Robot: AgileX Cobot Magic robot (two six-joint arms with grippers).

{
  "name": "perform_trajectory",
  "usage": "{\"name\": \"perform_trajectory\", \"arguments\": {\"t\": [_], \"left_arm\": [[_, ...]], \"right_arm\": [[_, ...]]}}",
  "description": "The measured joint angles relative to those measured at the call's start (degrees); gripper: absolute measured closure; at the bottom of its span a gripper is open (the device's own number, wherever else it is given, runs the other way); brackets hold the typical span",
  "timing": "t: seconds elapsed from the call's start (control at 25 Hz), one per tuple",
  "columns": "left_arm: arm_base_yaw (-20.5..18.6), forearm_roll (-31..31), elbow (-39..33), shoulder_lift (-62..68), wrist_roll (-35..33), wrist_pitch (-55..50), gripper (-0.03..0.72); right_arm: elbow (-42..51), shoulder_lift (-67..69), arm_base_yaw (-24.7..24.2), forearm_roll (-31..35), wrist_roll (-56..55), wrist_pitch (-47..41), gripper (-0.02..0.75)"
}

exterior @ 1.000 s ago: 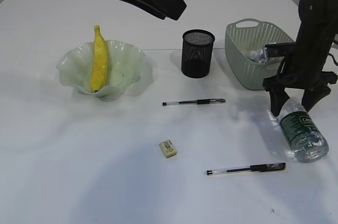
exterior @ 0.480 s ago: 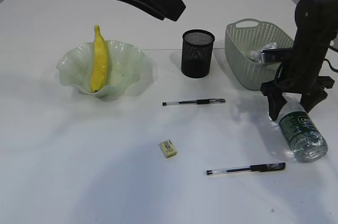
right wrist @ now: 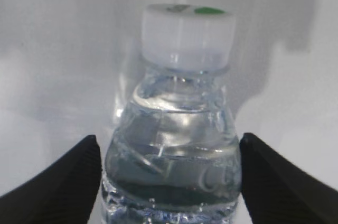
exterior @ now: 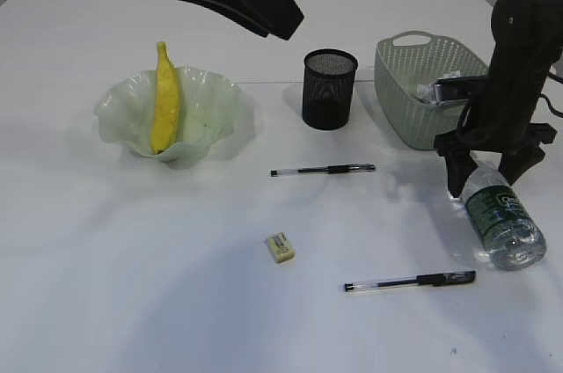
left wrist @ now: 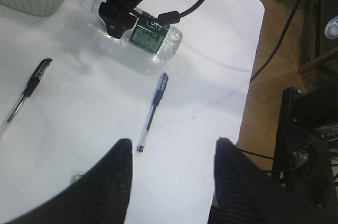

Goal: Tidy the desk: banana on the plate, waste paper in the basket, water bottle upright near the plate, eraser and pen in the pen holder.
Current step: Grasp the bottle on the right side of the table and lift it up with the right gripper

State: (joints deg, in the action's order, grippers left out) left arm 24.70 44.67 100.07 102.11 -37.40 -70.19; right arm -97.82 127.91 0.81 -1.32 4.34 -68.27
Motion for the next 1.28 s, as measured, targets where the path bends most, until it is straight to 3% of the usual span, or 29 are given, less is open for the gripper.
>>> {"name": "perform_trajectory", "arguments": {"t": [0.16,0.48,1.28], "left_arm": [[0.0,0.0,0.0,0.0,0.0,0.0,0.331],[0.0,0.0,0.0,0.0,0.4,-0.1,0.331],[0.0,0.0,0.0,0.0,1.4,-0.1,0.331]], "right_arm": [[0.0,0.0,0.0,0.0,0.0,0.5,0.165],[-0.1,0.0,0.0,-0.1,0.1,0.5,0.339],[-0.1,0.0,0.0,0.2,0.3,2.9,0.351]]}}
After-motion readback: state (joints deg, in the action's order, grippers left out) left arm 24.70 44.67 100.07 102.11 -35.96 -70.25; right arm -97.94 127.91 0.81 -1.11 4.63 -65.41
